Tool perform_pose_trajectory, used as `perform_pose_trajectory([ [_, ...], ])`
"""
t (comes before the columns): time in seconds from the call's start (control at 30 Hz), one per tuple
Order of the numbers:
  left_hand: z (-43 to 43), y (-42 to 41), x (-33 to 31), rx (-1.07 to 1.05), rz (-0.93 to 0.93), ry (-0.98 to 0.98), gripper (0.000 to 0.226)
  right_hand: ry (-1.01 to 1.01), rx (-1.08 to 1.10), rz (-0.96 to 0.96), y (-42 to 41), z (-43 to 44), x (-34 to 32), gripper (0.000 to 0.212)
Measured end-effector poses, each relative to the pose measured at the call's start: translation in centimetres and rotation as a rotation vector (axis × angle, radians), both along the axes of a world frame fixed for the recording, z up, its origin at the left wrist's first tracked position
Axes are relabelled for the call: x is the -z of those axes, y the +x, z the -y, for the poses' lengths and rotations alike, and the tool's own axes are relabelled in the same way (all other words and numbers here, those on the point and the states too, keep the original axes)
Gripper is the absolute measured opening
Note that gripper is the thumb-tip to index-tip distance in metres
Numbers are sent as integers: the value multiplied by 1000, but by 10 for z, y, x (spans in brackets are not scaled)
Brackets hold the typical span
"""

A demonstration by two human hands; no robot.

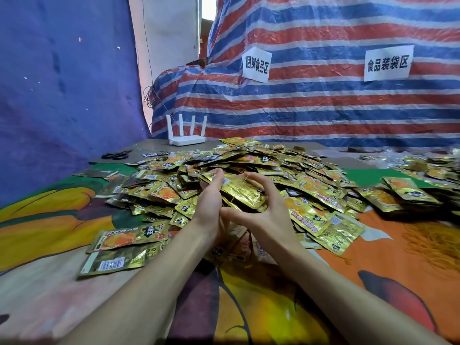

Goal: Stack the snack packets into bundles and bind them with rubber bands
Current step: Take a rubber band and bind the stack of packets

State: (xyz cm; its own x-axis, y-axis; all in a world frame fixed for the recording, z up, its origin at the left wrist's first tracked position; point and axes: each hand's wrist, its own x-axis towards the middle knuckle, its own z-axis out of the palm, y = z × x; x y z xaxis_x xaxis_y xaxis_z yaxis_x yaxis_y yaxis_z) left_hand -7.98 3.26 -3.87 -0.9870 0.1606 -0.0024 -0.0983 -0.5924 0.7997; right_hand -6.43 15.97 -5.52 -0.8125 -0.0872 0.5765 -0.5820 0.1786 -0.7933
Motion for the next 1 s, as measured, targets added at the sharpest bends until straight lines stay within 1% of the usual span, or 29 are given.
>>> perform_pose_trajectory([
  [0.1,-3,0,-1,17,-10,-10,64,-84,-42,53,-2,-2,-3,74],
  [0.23,-4,5,-5,24,-19,36,63,-136,-132,155,-4,-3,-4,72],
  [0.3,-3,7,-5,21,-14,37,65,-223,-223,258,-4,-2,-6,61],
  [0.37,-3,8,-5,5,-30,27,65,-356,-315,380,-3,-3,-10,50],
  [0.43,-2,7,-5,-9,-42,21,65,-509,-412,478,-4,-3,-13,49],
  [0.47,-2,7,-5,-15,-44,6,65,-541,-426,500,-4,-4,-14,50],
  [0.6,-3,6,-4,-32,-40,-37,68,-509,-358,473,-6,-3,-13,50],
  [0.67,-2,3,-3,-69,-33,-49,68,-501,-299,436,-7,-5,-12,44],
  [0.73,-1,1,-2,-123,-33,-76,67,-500,-173,395,-9,-9,-12,33],
  [0.77,0,-1,-1,-148,-29,-96,66,-474,-109,359,-10,-12,-11,32],
  [0.8,0,-2,0,-161,-23,-112,67,-415,-67,299,-11,-15,-10,36],
  [0.87,0,-3,0,-196,-2,-138,71,-198,-44,173,-11,-18,-8,55],
  [0.93,0,-7,3,-222,-42,-183,70,60,-78,130,-8,-16,-3,75],
  [0.97,0,-8,5,-241,-90,-213,61,169,-103,129,-7,-14,-2,81],
  [1.0,0,-9,5,-275,-151,-236,46,251,-122,134,-8,-13,-1,84],
])
